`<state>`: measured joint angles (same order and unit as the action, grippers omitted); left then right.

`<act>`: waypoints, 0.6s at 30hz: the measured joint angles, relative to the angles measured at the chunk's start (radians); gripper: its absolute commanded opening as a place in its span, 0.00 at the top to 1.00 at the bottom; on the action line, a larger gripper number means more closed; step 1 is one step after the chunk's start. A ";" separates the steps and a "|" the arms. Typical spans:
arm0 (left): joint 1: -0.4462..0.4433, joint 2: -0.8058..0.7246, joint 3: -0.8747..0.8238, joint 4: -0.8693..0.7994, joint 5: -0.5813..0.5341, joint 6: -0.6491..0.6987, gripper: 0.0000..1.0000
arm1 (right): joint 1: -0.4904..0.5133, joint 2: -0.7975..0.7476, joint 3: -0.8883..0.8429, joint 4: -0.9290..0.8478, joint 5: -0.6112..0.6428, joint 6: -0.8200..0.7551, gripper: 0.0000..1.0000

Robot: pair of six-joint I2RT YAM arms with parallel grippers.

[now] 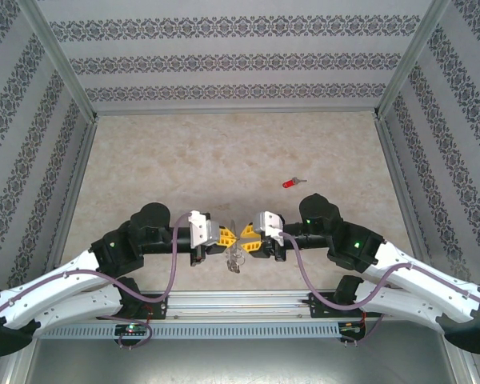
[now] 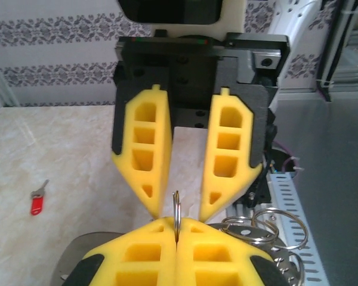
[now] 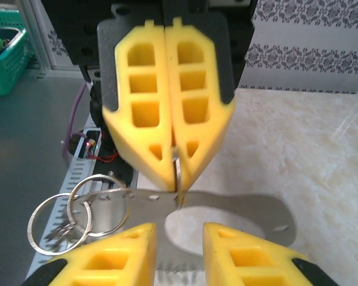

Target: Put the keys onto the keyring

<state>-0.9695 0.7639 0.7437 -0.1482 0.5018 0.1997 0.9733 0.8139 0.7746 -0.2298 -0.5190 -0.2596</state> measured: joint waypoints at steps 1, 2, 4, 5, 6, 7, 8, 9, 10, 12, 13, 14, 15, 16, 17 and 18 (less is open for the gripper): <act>0.000 0.001 -0.001 0.004 0.011 -0.003 1.00 | 0.000 -0.001 0.000 0.008 -0.006 0.002 0.77; 0.000 0.002 -0.002 0.008 0.023 -0.006 1.00 | 0.000 -0.001 0.000 0.015 -0.013 0.003 0.77; 0.000 0.004 -0.002 0.019 0.042 -0.011 1.00 | 0.000 -0.005 -0.003 0.037 -0.029 0.006 0.80; 0.000 0.005 -0.002 0.025 0.051 -0.014 1.00 | 0.000 -0.011 -0.009 0.052 -0.039 0.010 0.81; 0.000 0.005 -0.002 0.029 0.058 -0.017 1.00 | 0.000 -0.020 -0.015 0.063 -0.048 0.014 0.83; 0.000 0.005 -0.002 0.031 0.067 -0.019 1.00 | 0.000 -0.028 -0.022 0.073 -0.055 0.019 0.85; 0.000 0.005 -0.002 0.033 0.071 -0.021 1.00 | 0.000 -0.035 -0.027 0.080 -0.060 0.021 0.86; 0.000 0.005 -0.002 0.035 0.075 -0.021 1.00 | 0.000 -0.041 -0.032 0.086 -0.067 0.023 0.87; 0.000 0.005 -0.002 0.037 0.076 -0.022 1.00 | 0.000 -0.043 -0.033 0.090 -0.073 0.025 0.88; 0.000 0.005 -0.002 0.040 0.079 -0.024 1.00 | 0.000 -0.043 -0.034 0.097 -0.079 0.026 0.90; 0.000 0.005 -0.002 0.042 0.079 -0.024 1.00 | 0.000 -0.043 -0.037 0.102 -0.083 0.026 0.91; 0.000 0.005 -0.002 0.042 0.079 -0.024 1.00 | 0.000 -0.043 -0.039 0.107 -0.086 0.026 0.93; 0.000 0.005 -0.002 0.042 0.080 -0.024 1.00 | 0.000 -0.043 -0.040 0.109 -0.089 0.026 0.93; 0.000 0.005 -0.002 0.042 0.082 -0.024 1.00 | 0.000 -0.043 -0.042 0.110 -0.092 0.026 0.95; 0.000 0.005 -0.002 0.042 0.082 -0.024 1.00 | 0.000 -0.042 -0.042 0.111 -0.093 0.026 0.96; 0.000 0.004 -0.002 0.042 0.082 -0.024 1.00 | 0.000 -0.039 -0.042 0.112 -0.094 0.026 0.97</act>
<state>-0.9695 0.7681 0.7414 -0.1066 0.5838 0.1753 0.9730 0.7750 0.7322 -0.1177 -0.6128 -0.2340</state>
